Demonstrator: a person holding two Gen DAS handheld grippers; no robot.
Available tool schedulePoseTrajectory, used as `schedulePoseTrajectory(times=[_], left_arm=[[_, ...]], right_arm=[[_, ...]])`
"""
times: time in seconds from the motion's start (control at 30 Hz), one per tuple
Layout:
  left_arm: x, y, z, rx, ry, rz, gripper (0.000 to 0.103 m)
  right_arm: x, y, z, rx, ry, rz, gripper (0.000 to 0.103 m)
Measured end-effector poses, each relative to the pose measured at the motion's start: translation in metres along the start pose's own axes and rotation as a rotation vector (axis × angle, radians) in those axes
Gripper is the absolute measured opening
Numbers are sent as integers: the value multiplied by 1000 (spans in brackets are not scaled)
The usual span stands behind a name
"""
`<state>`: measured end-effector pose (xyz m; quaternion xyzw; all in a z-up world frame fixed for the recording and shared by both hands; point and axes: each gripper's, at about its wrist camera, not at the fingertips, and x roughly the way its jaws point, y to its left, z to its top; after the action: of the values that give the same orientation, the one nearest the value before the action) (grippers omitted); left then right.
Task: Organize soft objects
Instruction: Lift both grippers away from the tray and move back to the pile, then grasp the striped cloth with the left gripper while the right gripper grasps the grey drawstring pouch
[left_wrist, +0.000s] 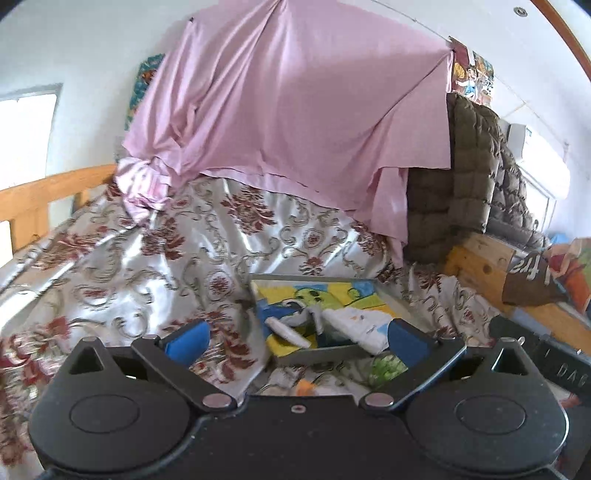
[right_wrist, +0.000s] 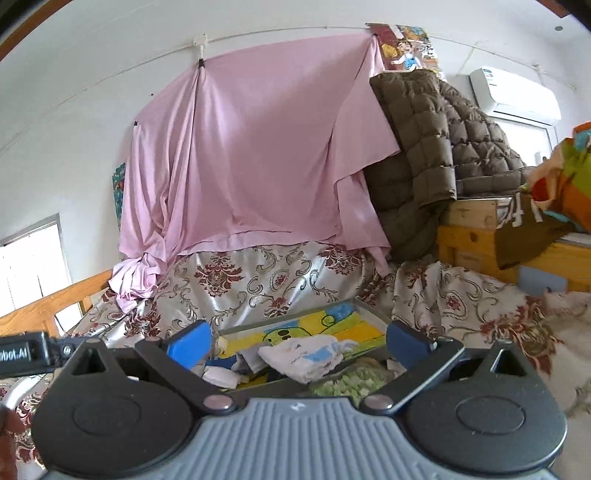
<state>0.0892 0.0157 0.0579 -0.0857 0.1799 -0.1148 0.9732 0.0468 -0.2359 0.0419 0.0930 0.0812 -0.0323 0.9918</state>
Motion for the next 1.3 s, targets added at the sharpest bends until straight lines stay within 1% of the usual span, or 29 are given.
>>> schedulePoseTrajectory(times=[0.07, 0.13, 0.23, 0.3, 0.43, 0.57, 0.67, 0.77, 0.83, 0.93, 1.03, 1.17, 1.3], left_arm=[[-11, 0, -9, 29, -8, 33, 102], [-22, 2, -17, 50, -25, 58, 102], [-39, 7, -28, 49, -44, 84, 102], [-48, 11, -35, 49, -33, 108, 102], [-58, 19, -46, 49, 42, 137, 102], [-56, 26, -50, 12, 108, 118, 102], [-52, 31, -57, -19, 175, 122, 102], [-45, 32, -65, -17, 251, 140, 102], [-40, 31, -69, 0, 286, 150, 102], [-36, 27, -73, 40, 310, 160, 102], [-31, 25, -78, 65, 347, 176, 102], [-24, 26, -80, 55, 394, 178, 102], [-18, 27, -82, 32, 433, 140, 102]], right_arm=[[-8, 2, -5, 0, 16, 0, 103], [-15, 3, -11, -4, 43, 22, 103], [-24, 8, -20, -12, 80, 27, 103], [-29, 10, -27, -7, 122, 29, 103], [-38, 14, -42, -1, 214, 11, 103], [-43, 18, -50, -5, 262, 14, 103], [-43, 22, -57, -27, 305, -8, 103], [-39, 26, -65, -43, 379, -20, 103], [-33, 28, -69, -52, 432, -25, 103], [-25, 26, -76, -39, 500, -36, 103], [-18, 22, -80, -9, 550, -42, 103], [-13, 21, -83, -3, 588, -48, 103], [-8, 20, -84, 2, 613, -43, 103]])
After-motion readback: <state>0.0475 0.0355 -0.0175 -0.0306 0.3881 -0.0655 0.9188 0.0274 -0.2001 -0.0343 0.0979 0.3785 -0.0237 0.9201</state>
